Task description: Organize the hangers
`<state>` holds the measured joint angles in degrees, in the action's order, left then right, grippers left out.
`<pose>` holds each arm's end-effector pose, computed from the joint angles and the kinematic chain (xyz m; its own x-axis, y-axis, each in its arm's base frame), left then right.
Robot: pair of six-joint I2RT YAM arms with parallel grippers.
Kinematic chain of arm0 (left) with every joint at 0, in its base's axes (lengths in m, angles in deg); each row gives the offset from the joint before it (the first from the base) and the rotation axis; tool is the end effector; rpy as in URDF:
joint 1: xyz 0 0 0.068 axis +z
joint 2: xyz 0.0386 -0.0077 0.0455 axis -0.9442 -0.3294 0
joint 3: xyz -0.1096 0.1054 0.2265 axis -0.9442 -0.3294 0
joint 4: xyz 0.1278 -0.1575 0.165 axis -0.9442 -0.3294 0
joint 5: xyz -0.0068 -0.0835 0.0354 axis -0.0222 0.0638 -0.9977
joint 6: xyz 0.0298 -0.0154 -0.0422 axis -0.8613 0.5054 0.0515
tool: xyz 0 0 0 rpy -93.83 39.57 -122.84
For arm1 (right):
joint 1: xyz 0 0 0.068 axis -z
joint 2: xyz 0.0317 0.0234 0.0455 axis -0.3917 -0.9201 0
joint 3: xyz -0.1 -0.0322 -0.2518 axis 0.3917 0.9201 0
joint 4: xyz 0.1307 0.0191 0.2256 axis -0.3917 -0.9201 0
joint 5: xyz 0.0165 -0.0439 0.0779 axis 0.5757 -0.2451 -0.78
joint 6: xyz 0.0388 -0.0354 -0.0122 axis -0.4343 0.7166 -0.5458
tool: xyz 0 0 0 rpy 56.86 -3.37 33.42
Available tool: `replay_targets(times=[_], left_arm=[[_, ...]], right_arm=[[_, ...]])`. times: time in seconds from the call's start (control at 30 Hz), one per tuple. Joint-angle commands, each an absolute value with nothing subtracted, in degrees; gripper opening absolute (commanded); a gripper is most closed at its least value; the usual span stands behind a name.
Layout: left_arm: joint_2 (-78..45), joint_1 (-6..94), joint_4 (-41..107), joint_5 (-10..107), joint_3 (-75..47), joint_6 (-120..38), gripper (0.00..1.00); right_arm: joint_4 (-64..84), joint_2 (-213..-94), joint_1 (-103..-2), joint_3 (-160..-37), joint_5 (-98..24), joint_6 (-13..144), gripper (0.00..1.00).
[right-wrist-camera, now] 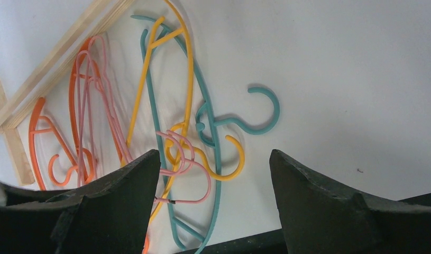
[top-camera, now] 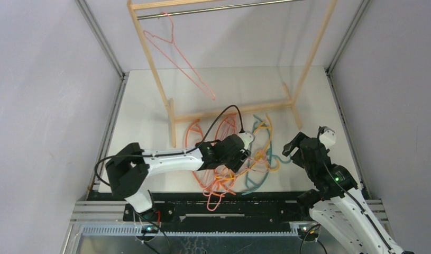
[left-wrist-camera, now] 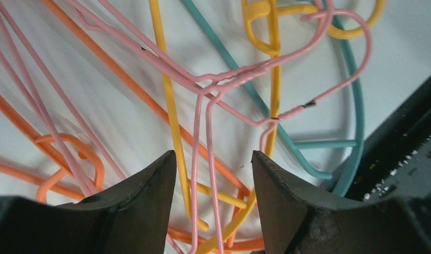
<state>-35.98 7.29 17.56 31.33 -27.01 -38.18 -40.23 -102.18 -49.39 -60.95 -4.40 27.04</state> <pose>0.1605 -0.3091 0.1986 -0.5401 0.5212 -0.6608 0.7251 0.6868 -0.0510 0.0982 0.0319 0.2675 -0.5152 0.4676 -0.7182 0.3465 0.8801 0.3245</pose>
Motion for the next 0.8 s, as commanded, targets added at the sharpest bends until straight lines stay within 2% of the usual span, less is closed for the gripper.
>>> replay_targets(times=[0.0,0.27,0.4,0.57,0.77], left_arm=[[-29.93,5.29,16.25,29.36,-28.0,-35.67,0.59],[-30.86,2.25,16.4,29.08,-27.5,-34.71,0.59],[-34.64,2.45,15.97,27.76,-22.38,-38.36,0.6],[-39.97,4.23,15.82,27.39,-16.85,-41.12,0.6],[-43.51,7.44,16.94,28.16,-16.52,-41.68,0.59]], right_arm=[[-38.89,-102.8,-49.2,-61.03,-4.64,26.09,0.84],[-38.98,-102.47,-49.25,-60.97,-4.94,26.19,0.84],[-39.45,-101.43,-49.22,-61.01,-4.79,26.45,0.84],[-40.1,-100.04,-49.21,-61.02,-4.57,26.06,0.83],[-40.38,-99.71,-49.17,-61.02,-4.73,25.41,0.83]])
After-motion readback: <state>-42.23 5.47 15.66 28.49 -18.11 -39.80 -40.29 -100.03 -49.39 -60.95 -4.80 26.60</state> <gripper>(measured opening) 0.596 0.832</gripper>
